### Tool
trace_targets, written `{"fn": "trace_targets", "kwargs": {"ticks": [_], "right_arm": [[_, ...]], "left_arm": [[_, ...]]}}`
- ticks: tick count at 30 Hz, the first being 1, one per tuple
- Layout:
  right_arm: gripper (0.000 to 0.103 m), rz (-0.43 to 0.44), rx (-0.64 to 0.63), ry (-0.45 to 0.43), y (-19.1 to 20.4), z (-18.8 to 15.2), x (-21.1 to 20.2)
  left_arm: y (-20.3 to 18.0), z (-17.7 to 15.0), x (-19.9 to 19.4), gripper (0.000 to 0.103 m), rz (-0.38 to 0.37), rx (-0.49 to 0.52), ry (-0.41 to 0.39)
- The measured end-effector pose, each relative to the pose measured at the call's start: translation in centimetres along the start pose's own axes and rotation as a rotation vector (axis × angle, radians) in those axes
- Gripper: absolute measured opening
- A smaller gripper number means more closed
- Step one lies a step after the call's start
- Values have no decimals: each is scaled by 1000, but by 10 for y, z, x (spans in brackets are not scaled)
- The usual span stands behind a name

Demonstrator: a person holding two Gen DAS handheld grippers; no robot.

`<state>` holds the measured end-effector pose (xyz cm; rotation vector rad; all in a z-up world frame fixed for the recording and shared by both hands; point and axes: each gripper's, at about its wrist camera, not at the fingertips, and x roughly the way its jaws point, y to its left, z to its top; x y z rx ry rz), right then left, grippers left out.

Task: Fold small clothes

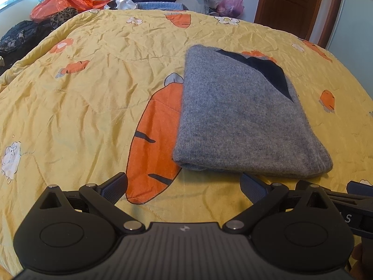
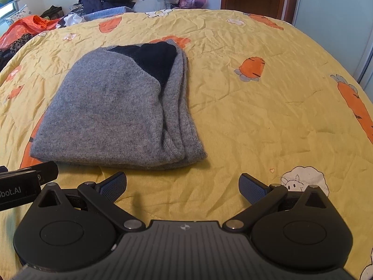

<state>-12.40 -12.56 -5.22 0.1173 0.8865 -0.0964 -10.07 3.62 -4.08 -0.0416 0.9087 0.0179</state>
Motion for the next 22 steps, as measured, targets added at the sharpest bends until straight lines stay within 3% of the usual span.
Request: {"fn": "trace_targets", "kwargs": {"ticks": [8, 13, 17, 22], "right_arm": [[103, 1, 0, 0, 0, 1, 0], [103, 3, 2, 0, 1, 1, 0], [103, 11, 14, 1, -1, 2, 1], [103, 35, 2, -26, -9, 7, 2]], "left_arm": [[1, 0, 1, 103, -3, -3, -2], [1, -4, -6, 103, -17, 3, -63], [5, -2, -3, 103, -58, -25, -41], [10, -1, 5, 103, -135, 44, -2]]}}
